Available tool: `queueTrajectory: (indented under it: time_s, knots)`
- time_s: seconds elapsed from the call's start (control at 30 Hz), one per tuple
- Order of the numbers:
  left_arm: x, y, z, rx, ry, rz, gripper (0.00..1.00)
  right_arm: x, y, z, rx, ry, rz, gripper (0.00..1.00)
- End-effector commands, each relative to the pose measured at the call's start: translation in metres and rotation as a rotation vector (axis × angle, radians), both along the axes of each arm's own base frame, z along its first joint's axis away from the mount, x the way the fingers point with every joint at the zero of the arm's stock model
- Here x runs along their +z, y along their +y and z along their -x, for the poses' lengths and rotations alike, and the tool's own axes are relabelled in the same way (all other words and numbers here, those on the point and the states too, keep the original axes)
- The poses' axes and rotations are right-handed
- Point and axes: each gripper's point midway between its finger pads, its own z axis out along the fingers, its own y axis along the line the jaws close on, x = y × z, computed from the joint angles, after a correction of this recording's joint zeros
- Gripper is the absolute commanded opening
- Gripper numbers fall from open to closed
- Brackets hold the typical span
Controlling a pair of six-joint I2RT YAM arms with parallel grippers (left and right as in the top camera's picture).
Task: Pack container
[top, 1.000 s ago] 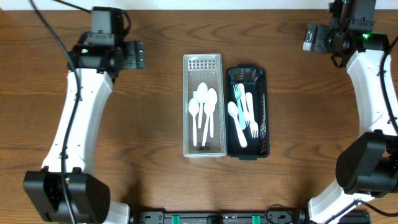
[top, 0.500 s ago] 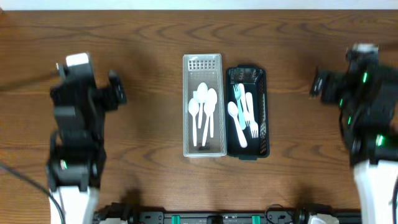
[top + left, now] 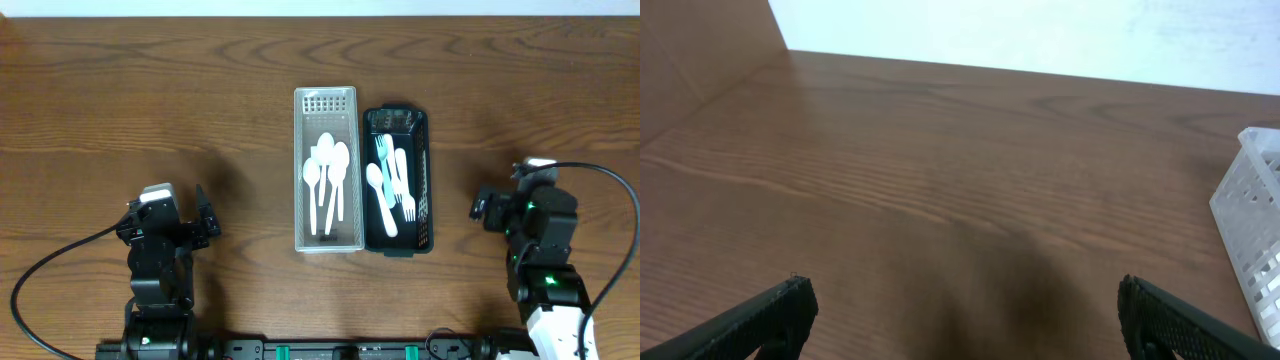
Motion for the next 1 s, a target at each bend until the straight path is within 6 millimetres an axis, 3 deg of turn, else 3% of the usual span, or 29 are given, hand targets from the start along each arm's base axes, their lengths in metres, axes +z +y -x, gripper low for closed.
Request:
queueTrajectory:
  time_s: [0.0,0.2,0.3,0.4,0.73,0.97]
  knots:
    - [0.008,0.002,0.0,0.013,-0.026,-0.002,0.98,-0.027,0.002,0.015,0.011,0.116,0.007,0.99]
    - [0.007,0.001,0.0,0.007,-0.021,-0.002,0.98,-0.07,0.004,0.051,0.012,0.359,-0.007,0.99]
    - [0.007,-0.001,0.0,0.001,-0.021,-0.002,0.98,-0.079,0.005,0.061,0.013,0.421,-0.011,0.99]
    - [0.007,-0.001,0.0,0.001,-0.02,-0.002,0.98,-0.076,0.007,0.063,0.024,0.414,-0.008,0.99]
    - [0.007,-0.001,0.0,0.001,-0.02,-0.002,0.98,0.004,0.008,0.056,0.027,0.038,0.012,0.99]
    - [0.007,-0.001,0.0,0.001,-0.02,-0.002,0.98,0.064,0.01,0.067,0.028,-0.253,0.026,0.99]
